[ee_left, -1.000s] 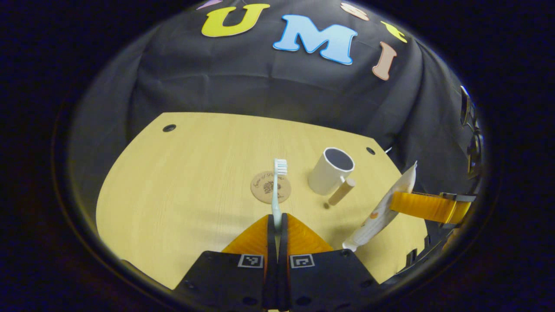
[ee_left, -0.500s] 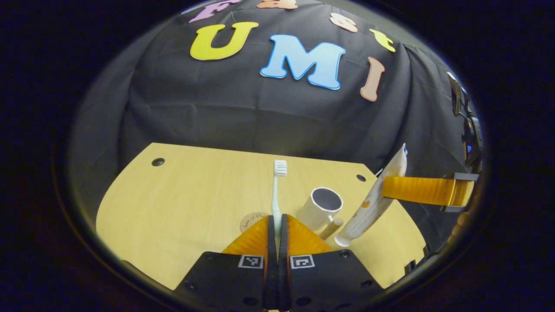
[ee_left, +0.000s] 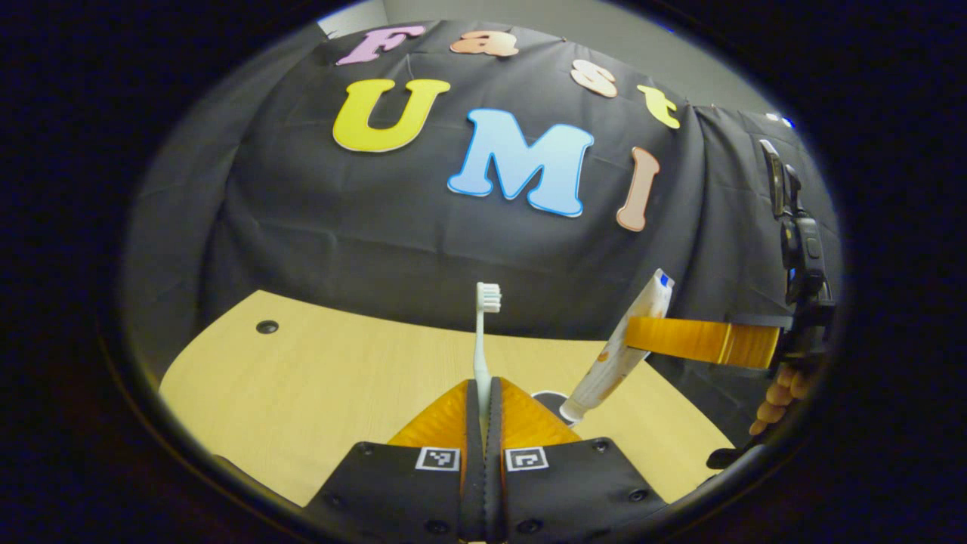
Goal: Put the toothbrush and toothpaste on the desktop into the cup, then pick up the cup and place it on the coaster on the desktop.
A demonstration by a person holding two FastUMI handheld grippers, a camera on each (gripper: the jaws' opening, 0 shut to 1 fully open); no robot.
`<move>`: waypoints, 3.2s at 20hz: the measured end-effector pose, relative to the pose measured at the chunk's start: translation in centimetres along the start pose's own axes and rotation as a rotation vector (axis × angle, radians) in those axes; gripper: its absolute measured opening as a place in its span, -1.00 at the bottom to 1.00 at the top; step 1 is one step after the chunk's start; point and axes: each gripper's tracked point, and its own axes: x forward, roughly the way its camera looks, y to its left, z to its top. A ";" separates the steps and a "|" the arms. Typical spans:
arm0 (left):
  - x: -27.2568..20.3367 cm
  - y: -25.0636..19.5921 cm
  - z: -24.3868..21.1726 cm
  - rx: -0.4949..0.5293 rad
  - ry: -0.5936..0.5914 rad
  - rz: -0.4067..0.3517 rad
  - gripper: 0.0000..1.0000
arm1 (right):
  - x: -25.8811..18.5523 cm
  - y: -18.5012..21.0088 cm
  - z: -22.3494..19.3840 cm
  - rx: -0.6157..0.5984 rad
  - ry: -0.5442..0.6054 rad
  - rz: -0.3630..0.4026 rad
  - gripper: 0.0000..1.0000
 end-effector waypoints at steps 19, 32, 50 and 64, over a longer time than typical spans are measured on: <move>0.8 -0.1 3.2 0.028 -0.101 -0.062 -0.86 | 8.7 -4.0 -10.4 -0.070 0.217 -0.132 -0.63; 1.5 -0.9 3.0 0.034 -0.082 -0.070 -0.85 | 8.6 -4.7 -11.1 -0.068 0.245 -0.114 -0.31; 7.5 -3.6 2.8 -0.031 -0.148 -0.140 -0.86 | 0.1 -6.3 -2.2 -0.029 0.018 -0.124 0.70; 11.9 -6.4 2.4 -0.111 -0.194 -0.204 -0.86 | -6.2 -8.1 -5.3 -0.032 0.073 -0.200 0.70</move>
